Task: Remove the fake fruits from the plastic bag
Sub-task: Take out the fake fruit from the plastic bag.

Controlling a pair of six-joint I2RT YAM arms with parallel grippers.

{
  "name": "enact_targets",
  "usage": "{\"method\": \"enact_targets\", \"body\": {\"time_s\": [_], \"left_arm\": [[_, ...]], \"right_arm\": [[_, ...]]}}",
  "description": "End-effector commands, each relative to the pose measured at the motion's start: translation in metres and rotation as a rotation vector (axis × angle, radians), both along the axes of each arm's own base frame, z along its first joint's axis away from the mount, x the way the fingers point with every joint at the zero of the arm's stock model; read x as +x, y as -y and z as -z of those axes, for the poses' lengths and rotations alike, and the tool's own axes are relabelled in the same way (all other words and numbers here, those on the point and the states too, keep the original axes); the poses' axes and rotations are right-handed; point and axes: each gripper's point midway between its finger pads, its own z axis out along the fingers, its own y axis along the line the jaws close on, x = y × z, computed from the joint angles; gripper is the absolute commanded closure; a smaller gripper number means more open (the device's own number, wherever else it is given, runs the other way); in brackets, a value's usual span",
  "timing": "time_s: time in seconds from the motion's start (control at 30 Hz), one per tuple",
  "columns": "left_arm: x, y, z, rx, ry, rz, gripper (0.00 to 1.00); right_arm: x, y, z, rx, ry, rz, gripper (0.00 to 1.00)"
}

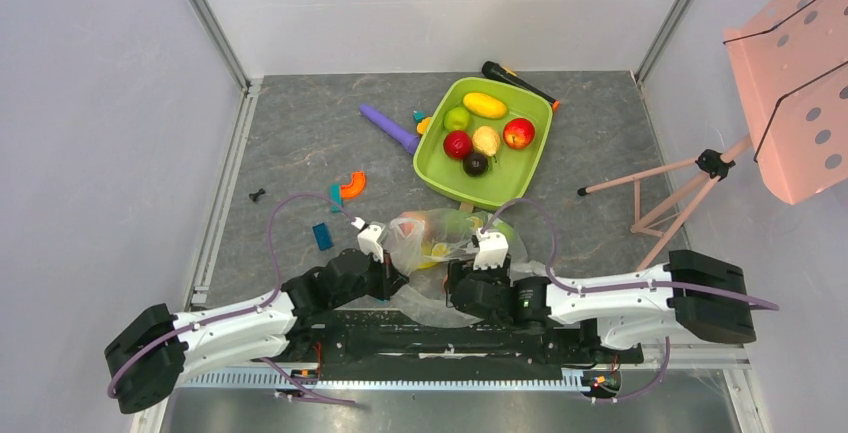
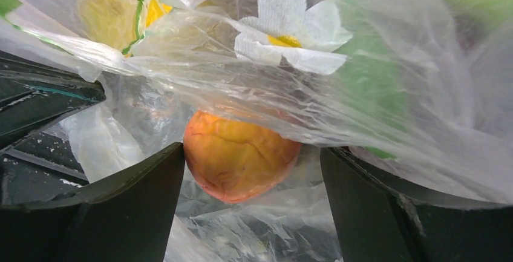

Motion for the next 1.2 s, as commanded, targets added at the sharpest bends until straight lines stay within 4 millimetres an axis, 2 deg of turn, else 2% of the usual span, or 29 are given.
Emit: {"method": "enact_targets", "body": {"time_s": [0.0,0.13,0.27,0.4,0.7,0.77,0.8,0.97,1.07,1.17], "left_arm": [[0.003,0.006,-0.010,-0.014,0.035,0.021,0.98],[0.003,0.005,-0.010,-0.012,0.035,0.018,0.98],[0.003,0.004,-0.009,-0.012,0.034,0.015,0.98],[0.003,0.003,-0.009,-0.013,0.035,0.011,0.98],[0.004,0.003,-0.007,0.000,0.030,0.006,0.98],[0.004,0.003,-0.006,0.002,0.029,0.005,0.98],[0.005,0.004,-0.006,0.002,0.029,0.005,0.98],[0.006,0.002,-0.006,0.010,0.033,-0.006,0.98],[0.009,-0.004,-0.006,0.012,0.041,-0.037,0.98],[0.010,-0.008,-0.010,-0.006,0.065,-0.054,0.94]], "right_arm": [[0.002,-0.016,-0.002,0.020,-0.020,-0.015,0.15],[0.002,-0.022,0.005,0.014,-0.027,-0.036,0.20],[0.004,-0.023,0.002,0.015,-0.007,-0.043,0.39],[0.008,-0.024,-0.013,0.032,0.035,-0.059,0.50],[0.002,-0.032,-0.053,0.108,0.075,-0.165,0.53],[-0.002,-0.038,-0.065,0.139,0.076,-0.205,0.53],[-0.007,-0.048,-0.084,0.174,0.089,-0.269,0.53],[-0.015,-0.077,-0.135,0.225,0.115,-0.444,0.53],[0.000,-0.076,-0.163,0.245,0.150,-0.439,0.53],[0.037,-0.057,-0.177,0.253,0.170,-0.359,0.55]]}}
